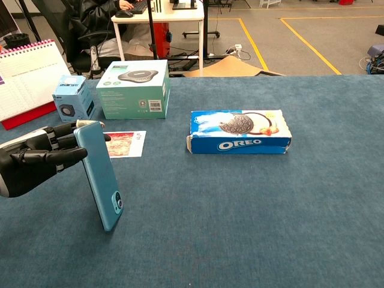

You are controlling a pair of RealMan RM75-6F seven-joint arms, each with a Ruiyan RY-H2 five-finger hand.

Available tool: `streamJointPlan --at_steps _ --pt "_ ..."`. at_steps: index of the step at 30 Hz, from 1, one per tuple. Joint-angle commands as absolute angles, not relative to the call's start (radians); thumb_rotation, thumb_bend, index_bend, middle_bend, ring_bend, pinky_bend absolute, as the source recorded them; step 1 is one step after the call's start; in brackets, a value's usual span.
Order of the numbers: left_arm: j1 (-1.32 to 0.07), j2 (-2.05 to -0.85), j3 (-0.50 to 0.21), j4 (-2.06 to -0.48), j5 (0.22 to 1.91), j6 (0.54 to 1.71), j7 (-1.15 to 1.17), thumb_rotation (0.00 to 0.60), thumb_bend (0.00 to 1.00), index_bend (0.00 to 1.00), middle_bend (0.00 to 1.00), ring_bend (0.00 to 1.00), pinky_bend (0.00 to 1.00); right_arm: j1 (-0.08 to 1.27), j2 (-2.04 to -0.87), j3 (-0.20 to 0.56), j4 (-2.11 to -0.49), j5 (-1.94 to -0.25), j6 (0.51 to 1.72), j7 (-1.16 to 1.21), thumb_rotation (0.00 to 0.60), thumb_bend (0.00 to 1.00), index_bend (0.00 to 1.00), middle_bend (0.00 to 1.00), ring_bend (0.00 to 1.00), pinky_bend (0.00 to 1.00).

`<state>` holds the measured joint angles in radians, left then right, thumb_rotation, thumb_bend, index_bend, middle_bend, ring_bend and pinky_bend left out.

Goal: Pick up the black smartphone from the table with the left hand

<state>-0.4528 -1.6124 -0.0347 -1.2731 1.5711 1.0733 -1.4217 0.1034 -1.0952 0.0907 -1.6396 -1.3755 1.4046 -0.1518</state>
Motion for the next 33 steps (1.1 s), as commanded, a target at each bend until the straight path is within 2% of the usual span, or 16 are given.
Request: streamJointPlan --at_steps 1,10,16,31,33 --pt "-0.455 -1.617 -0.027 -1.251 1.572 1.084 -1.408 0.600 0.00 0.29 0.28 0.00 0.00 0.103 -1.094 0.091 -1.640 -1.376 1.406 -0.150 0.600 0.00 0.02 0.00 0.00 0.00" --pt "-0.441 -1.600 -0.031 -1.228 1.552 1.133 -1.235 0.600 0.00 0.26 0.25 0.00 0.00 0.102 -1.091 0.091 -1.643 -1.380 1.409 -0.143 0.600 0.00 0.02 0.00 0.00 0.00" --pt "-0.408 -1.558 -0.063 -1.260 1.541 1.241 -0.970 0.600 0.00 0.24 0.25 0.00 0.00 0.101 -1.087 0.091 -1.647 -1.383 1.412 -0.137 0.600 0.00 0.02 0.00 0.00 0.00" --pt "-0.303 -1.322 -0.106 -1.606 1.567 1.501 0.078 0.600 0.00 0.16 0.17 0.00 0.00 0.095 -1.073 0.092 -1.663 -1.401 1.428 -0.102 0.600 0.00 0.01 0.00 0.00 0.00" --pt "-0.281 -1.298 -0.100 -1.640 1.574 1.531 0.174 0.600 0.00 0.10 0.10 0.00 0.00 0.095 -1.071 0.092 -1.665 -1.404 1.430 -0.098 0.600 0.00 0.01 0.00 0.00 0.00"
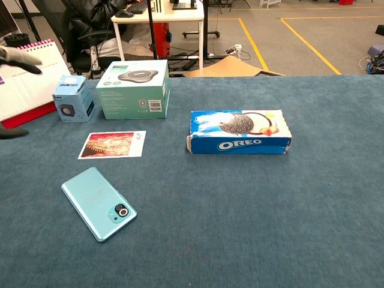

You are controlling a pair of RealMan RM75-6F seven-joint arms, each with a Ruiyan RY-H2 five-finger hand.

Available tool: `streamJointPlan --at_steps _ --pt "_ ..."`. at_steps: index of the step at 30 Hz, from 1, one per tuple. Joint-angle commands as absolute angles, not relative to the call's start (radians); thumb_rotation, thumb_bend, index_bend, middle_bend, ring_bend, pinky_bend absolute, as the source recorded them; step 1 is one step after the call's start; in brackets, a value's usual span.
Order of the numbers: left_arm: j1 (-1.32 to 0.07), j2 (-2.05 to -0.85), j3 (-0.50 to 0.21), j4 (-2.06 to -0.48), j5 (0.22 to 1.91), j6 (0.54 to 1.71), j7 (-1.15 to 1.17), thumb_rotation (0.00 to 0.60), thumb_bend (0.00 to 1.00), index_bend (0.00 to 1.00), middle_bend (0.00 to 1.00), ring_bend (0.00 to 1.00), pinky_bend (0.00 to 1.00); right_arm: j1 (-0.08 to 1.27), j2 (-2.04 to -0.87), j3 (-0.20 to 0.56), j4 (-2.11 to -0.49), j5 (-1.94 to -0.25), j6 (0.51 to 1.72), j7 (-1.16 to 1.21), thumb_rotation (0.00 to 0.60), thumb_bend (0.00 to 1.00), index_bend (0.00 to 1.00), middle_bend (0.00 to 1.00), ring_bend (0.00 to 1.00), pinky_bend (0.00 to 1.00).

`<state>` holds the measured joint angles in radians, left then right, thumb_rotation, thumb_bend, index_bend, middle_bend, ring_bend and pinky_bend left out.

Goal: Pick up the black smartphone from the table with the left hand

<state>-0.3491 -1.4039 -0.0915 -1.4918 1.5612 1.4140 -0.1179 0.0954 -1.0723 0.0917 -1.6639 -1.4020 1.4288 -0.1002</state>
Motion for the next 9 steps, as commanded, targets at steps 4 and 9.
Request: streamJointPlan --at_steps 4,9 --pt "-0.215 -1.229 -0.063 -1.729 1.537 1.561 0.324 0.600 0.00 0.00 0.00 0.00 0.00 0.094 -1.067 0.092 -1.664 -1.405 1.430 -0.087 0.600 0.00 0.01 0.00 0.00 0.00" --pt "-0.161 -1.164 -0.025 -1.791 1.497 1.565 0.356 0.600 0.00 0.00 0.00 0.00 0.00 0.095 -1.064 0.091 -1.666 -1.409 1.429 -0.081 0.600 0.00 0.01 0.00 0.00 0.00"
